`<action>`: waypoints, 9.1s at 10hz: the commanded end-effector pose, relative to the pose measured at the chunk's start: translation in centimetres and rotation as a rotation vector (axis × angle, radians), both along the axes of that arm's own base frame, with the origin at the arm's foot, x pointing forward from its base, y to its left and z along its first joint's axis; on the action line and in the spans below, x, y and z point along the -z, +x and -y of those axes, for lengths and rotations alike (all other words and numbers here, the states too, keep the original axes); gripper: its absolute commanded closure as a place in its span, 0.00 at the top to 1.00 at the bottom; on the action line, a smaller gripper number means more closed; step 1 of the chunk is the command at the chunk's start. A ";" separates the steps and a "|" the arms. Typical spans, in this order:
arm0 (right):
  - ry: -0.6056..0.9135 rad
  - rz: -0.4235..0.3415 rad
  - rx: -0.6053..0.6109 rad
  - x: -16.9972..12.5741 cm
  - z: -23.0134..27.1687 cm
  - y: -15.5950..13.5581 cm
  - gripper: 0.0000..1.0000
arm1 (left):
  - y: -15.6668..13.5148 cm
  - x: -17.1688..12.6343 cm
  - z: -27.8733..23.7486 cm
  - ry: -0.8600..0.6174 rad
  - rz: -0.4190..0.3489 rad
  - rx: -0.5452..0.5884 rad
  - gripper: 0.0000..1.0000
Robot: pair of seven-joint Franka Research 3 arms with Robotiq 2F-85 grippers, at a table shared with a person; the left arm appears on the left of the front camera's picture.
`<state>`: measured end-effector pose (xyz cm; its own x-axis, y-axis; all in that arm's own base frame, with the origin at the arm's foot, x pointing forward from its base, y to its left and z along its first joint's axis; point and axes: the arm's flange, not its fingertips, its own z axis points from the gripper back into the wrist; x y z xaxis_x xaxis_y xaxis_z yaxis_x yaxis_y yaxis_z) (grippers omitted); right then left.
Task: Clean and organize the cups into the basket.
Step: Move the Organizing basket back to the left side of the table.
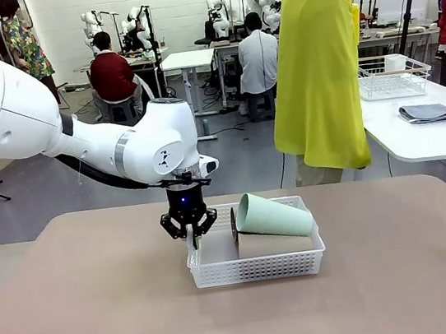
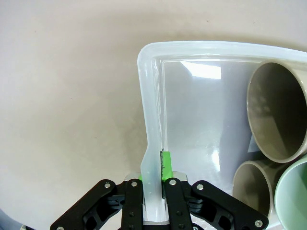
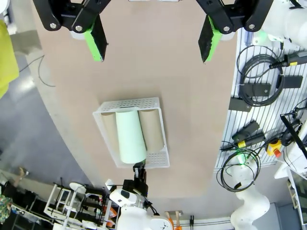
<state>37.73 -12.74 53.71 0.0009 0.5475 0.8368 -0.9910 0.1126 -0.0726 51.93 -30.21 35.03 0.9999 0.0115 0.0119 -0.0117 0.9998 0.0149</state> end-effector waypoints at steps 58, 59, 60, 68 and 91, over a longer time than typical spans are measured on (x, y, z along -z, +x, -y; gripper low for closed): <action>0.549 -0.856 0.416 6.3 20.9 -3.1 1.00 | 1.1 -6.1 -40.8 0.109 -0.061 -0.134 0.06; 0.549 -0.856 0.416 6.3 20.9 -3.1 1.00 | 0.7 -5.6 -40.8 0.119 -0.063 -0.148 0.06; 0.549 -0.856 0.416 6.3 20.9 -3.1 1.00 | 0.8 -5.1 -40.7 0.149 0.019 -0.054 0.06; 0.549 -0.856 0.416 6.3 20.9 -3.1 1.00 | 1.0 -4.2 -40.4 0.178 0.072 0.032 1.00; 0.549 -0.856 0.416 6.3 20.9 -3.1 1.00 | -17.8 -19.4 -38.6 -0.030 0.225 -0.068 1.00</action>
<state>34.67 -33.51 47.38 0.7897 -0.0898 0.6068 -0.5719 0.2499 0.7813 34.10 8.61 54.61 0.9687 0.0901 0.2312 -0.0851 0.9959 -0.0316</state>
